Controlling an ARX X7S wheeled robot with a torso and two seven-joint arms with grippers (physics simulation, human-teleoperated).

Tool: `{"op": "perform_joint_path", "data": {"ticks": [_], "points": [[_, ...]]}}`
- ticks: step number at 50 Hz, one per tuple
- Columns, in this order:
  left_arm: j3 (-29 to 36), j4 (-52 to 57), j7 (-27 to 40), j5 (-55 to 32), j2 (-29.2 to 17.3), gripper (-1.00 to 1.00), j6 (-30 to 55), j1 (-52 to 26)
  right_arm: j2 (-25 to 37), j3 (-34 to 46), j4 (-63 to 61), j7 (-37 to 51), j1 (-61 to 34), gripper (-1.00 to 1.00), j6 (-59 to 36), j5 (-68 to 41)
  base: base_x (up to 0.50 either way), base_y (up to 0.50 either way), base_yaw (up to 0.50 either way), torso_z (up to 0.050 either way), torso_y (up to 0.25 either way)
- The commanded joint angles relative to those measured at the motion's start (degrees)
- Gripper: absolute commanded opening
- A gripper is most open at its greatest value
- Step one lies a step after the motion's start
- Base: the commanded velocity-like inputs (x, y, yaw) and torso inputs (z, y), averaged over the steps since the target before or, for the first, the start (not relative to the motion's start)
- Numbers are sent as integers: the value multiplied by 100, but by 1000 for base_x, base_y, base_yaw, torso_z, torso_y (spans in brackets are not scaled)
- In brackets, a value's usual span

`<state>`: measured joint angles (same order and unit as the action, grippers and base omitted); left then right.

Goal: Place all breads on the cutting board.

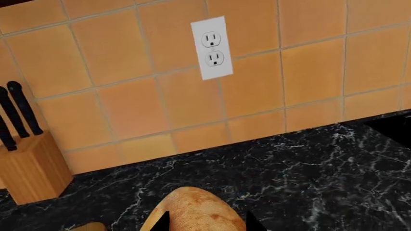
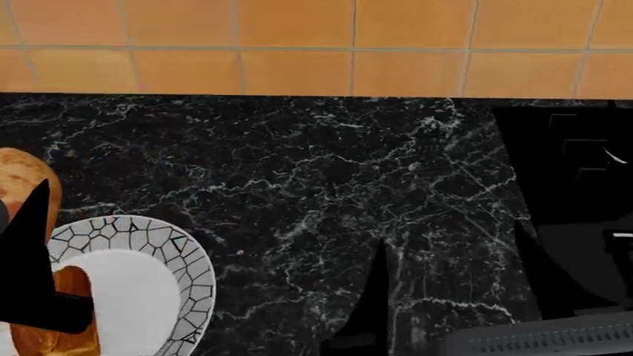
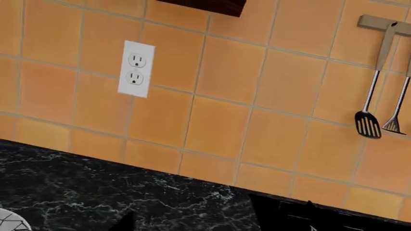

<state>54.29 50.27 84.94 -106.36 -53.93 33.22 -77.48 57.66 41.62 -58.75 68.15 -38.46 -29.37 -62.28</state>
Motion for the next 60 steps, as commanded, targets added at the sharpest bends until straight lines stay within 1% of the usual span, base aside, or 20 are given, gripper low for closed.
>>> {"op": "perform_joint_path", "data": {"ticks": [1,30,37,60], "points": [[4,28,44,-37,-38,-100,-113,-22,34,74,-16,-3,14,100,93,49,-2,500,0,0,0],[55,-34,-7,-16,-36,-100,-107,-99,30,268,11,45,-238,100,131,0,-2,500,0,0,0],[78,4,4,3,-56,-100,-139,-71,51,301,65,4,-121,100,264,67,-2,500,0,0,0],[129,38,-10,-2,-103,-100,-186,-96,58,417,26,39,-153,100,328,74,-2,485,0,0,0]]}}
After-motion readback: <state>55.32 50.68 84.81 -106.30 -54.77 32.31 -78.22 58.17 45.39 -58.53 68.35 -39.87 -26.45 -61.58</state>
